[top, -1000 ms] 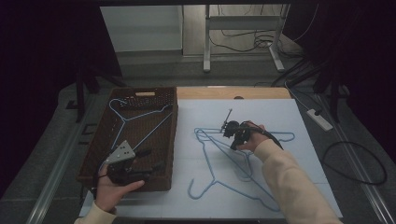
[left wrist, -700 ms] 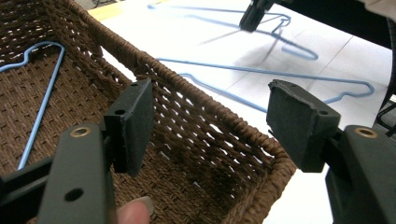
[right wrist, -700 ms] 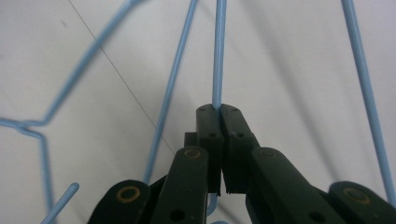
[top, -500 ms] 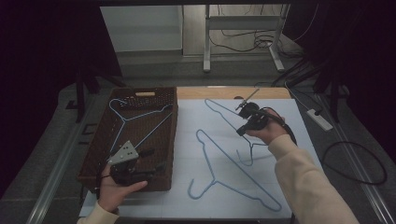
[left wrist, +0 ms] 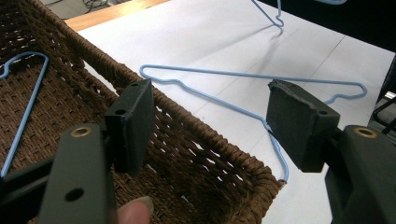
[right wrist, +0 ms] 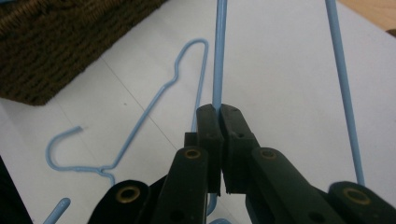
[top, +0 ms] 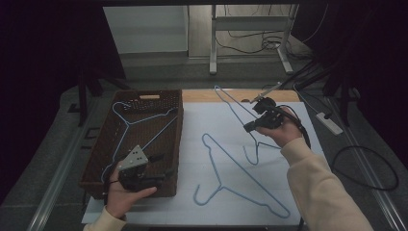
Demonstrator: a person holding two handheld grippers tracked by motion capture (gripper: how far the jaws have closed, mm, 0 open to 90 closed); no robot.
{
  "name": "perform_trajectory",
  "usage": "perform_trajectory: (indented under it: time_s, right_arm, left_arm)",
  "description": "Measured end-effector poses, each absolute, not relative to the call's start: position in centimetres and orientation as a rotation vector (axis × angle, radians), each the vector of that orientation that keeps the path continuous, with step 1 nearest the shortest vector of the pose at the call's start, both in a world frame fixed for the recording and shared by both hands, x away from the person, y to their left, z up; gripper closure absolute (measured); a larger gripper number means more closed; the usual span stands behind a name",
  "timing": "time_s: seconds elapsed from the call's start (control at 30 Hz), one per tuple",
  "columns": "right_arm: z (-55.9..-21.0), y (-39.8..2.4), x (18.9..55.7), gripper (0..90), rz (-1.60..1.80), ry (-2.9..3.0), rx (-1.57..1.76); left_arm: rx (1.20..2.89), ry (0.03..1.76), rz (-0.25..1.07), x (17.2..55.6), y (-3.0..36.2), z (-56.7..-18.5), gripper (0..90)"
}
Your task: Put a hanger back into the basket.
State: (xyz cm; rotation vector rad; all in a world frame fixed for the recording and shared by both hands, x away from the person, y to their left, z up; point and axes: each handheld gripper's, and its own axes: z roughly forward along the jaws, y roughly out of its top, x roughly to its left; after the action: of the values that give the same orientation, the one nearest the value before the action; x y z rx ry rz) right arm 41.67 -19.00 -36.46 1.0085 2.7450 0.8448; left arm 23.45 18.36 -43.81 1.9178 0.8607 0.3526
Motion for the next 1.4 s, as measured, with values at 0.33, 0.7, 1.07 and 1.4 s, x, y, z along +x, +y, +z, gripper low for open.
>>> perform_trajectory:
  time_s: [0.33, 0.7, 1.07, 1.4]
  right_arm:
    - [-33.3, -20.5, 41.5, 88.2, 1.138, 2.643, 1.115]
    - [-31.8, -22.4, 41.1, 88.2, 1.441, 2.505, 1.237]
    - [-30.9, -22.2, 40.4, 88.2, 1.63, 2.461, 1.229]
    - [-31.0, -21.8, 40.5, 88.2, 1.646, 2.445, 1.243]
  left_arm:
    - [1.912, 0.852, 0.357, 23.4, 18.3, -43.6, 33.4]
    - [1.907, 0.847, 0.355, 23.5, 18.1, -43.5, 33.5]
    - [1.921, 0.8, 0.358, 24.5, 15.3, -42.7, 33.8]
    - [1.902, 0.713, 0.319, 27.7, 8.8, -40.7, 33.6]
